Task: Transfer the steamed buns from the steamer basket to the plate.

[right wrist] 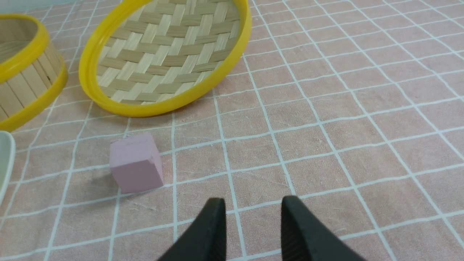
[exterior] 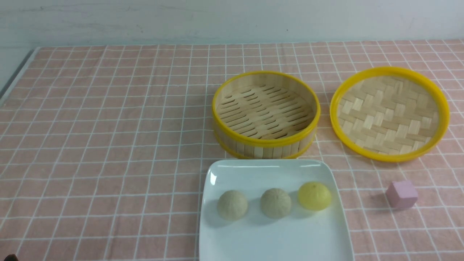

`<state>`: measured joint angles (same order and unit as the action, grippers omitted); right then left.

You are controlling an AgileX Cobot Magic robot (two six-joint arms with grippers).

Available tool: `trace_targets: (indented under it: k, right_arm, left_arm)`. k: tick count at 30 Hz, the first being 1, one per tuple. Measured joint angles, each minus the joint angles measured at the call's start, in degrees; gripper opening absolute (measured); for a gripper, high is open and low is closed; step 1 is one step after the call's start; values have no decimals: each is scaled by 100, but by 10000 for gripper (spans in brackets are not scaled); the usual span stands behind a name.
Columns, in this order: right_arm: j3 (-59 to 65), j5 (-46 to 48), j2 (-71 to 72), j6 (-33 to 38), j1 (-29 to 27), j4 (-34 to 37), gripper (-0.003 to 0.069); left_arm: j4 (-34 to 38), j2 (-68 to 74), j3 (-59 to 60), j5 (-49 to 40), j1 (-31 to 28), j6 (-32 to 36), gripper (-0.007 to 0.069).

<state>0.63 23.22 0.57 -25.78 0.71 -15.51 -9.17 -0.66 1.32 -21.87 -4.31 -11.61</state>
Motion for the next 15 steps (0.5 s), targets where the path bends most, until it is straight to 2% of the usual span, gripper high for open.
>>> trace_targets:
  k: [15]
  right_arm:
    - [0, 0, 0, 17, 0, 100, 239]
  left_arm:
    - [0, 0, 0, 0, 0, 0, 326]
